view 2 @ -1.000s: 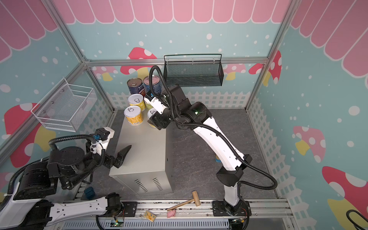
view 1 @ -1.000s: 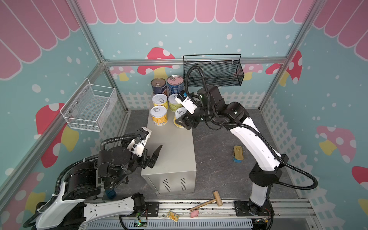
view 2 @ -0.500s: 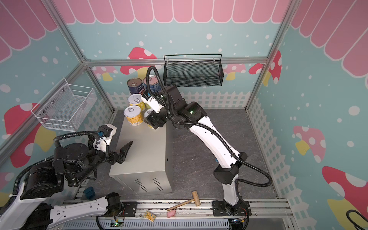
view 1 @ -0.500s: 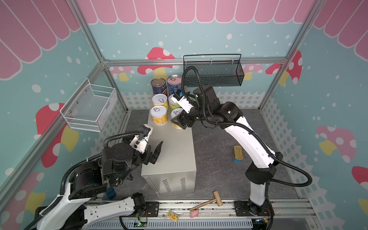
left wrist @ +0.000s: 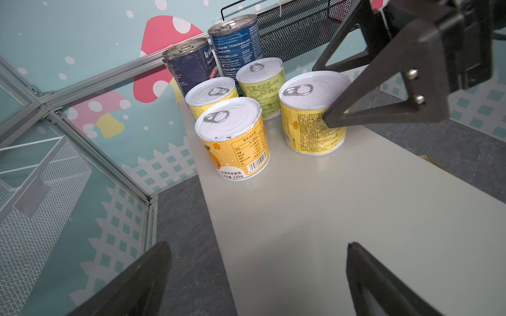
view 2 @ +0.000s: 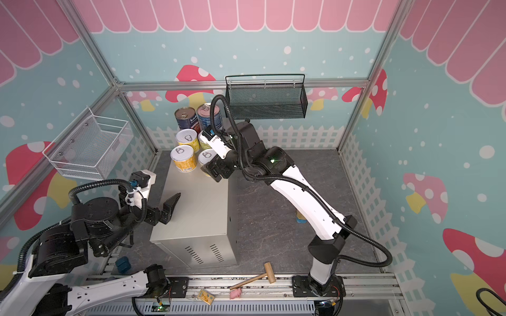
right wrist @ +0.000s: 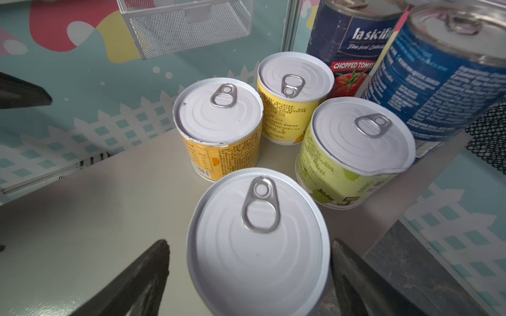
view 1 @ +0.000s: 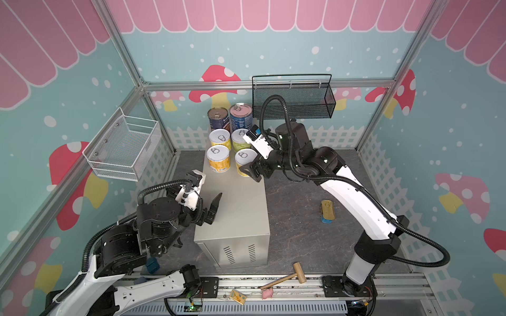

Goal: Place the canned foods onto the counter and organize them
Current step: 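Set the yellow can beside the other cans and open the right gripper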

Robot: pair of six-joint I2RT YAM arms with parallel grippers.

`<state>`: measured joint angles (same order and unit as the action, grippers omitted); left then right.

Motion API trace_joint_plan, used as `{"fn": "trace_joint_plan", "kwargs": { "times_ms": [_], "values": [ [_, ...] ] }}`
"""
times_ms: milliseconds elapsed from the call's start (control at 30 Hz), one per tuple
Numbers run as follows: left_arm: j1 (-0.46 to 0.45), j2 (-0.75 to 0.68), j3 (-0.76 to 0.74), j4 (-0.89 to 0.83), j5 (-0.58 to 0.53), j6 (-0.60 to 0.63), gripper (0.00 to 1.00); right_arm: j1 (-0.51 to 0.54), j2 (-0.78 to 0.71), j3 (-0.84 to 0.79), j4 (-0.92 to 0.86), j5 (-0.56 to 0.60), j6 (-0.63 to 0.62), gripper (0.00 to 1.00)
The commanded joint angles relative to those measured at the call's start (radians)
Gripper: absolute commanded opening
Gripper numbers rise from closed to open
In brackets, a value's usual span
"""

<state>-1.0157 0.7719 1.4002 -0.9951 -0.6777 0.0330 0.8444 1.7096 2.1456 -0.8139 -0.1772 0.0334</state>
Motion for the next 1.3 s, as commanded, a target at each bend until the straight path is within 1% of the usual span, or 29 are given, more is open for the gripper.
{"fn": "trace_joint_plan", "kwargs": {
  "times_ms": [0,100,200,367,600,767,1267],
  "values": [
    [0.006,-0.016,-0.028,0.015,0.028,-0.002,0.99,0.002,-0.052,-0.071,0.099,-0.016,0.025,0.94],
    [0.008,-0.024,-0.048,0.027,0.038,0.022,0.99,0.006,-0.079,-0.152,0.16,-0.023,0.04,0.94],
    [0.015,-0.024,-0.046,0.03,0.045,0.041,0.99,0.007,-0.087,-0.186,0.205,-0.022,0.052,0.94],
    [0.022,-0.031,-0.041,0.047,0.08,0.06,0.99,0.01,-0.069,-0.204,0.241,-0.01,0.069,0.93],
    [0.03,-0.012,-0.038,0.043,0.115,0.07,0.99,0.01,-0.059,-0.23,0.297,-0.001,0.08,0.84],
    [0.031,-0.019,-0.037,0.038,0.127,0.06,0.99,0.01,-0.047,-0.228,0.308,0.006,0.08,0.79],
    [0.031,-0.013,-0.004,0.012,0.118,0.062,0.99,0.01,-0.028,-0.226,0.326,0.066,0.062,0.75]
  ]
}}
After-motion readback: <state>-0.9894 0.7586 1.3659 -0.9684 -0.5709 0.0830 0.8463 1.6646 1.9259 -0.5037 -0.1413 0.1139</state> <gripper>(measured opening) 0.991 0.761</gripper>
